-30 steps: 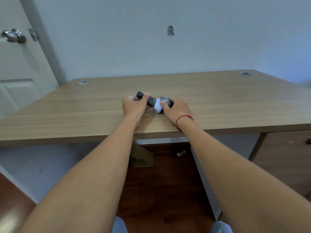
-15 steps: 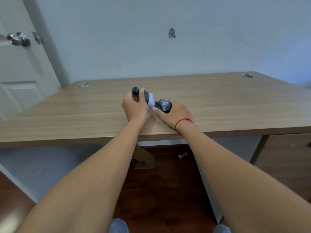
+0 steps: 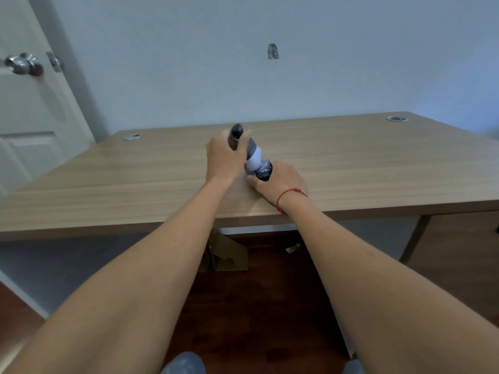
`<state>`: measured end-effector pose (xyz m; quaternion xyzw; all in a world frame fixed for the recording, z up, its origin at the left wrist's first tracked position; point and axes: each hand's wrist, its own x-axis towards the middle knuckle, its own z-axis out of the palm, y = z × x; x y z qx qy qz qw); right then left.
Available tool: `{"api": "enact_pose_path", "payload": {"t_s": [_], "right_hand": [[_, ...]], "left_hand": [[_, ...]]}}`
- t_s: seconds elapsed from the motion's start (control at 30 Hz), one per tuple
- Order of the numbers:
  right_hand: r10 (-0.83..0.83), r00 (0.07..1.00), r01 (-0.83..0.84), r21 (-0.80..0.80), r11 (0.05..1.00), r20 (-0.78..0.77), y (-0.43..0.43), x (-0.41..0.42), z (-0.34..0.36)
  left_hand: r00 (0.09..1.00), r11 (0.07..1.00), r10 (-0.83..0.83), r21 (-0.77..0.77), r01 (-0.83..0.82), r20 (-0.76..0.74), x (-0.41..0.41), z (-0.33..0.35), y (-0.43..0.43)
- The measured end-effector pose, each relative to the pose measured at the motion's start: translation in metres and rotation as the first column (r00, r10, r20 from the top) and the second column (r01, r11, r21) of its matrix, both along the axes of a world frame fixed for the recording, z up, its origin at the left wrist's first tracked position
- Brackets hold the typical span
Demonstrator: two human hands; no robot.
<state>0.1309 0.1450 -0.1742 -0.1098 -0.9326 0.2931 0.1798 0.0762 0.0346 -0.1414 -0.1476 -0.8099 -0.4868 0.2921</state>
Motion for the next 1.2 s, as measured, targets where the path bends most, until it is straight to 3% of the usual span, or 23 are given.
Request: {"api": "enact_pose_path", "payload": {"t_s": [0.17, 0.33, 0.4, 0.53, 0.7, 0.87, 1.0, 1.2], "right_hand": [[0.008, 1.0, -0.008, -0.015, 1.0, -0.002, -0.002, 0.006, 0.001], [0.016, 1.0, -0.016, -0.043, 0.999, 0.006, 0.0, 0.006, 0.003], [0.018, 1.0, -0.018, -0.047, 0.999, 0.006, 0.001, 0.007, 0.003], [0.007, 1.0, -0.008, -0.032, 0.999, -0.008, 0.0, 0.008, 0.002], [0.0, 1.0, 0.0, -0.045, 0.999, -0.004, 0.002, 0.006, 0.002], [0.012, 1.0, -0.013, -0.045, 0.999, -0.008, 0.001, 0.007, 0.002], [0.0, 1.0, 0.0, -0.049, 0.999, -0.005, 0.002, 0.005, 0.003], [0.001, 1.0, -0.002, -0.057, 0.998, -0.012, 0.003, 0.005, 0.001]], "left_hand": [[0.987, 0.949, 0.143, -0.294, -0.114, 0.079, -0.008, -0.014, -0.012], [0.999, 0.998, 0.048, -0.033, -0.048, 0.015, 0.001, -0.004, -0.004], [1.0, 0.998, 0.024, -0.062, -0.023, 0.011, 0.004, -0.006, 0.0], [0.987, 0.972, 0.14, -0.202, -0.12, 0.085, -0.002, -0.019, -0.012], [0.998, 0.998, 0.059, 0.024, -0.06, 0.033, 0.001, -0.014, -0.004], [0.987, 0.985, 0.118, -0.139, -0.103, 0.106, -0.006, -0.024, -0.014], [0.998, 0.998, 0.05, -0.024, -0.049, 0.027, -0.003, -0.014, -0.006], [0.99, 0.995, 0.063, -0.085, -0.053, 0.127, -0.013, -0.014, -0.012]]}}
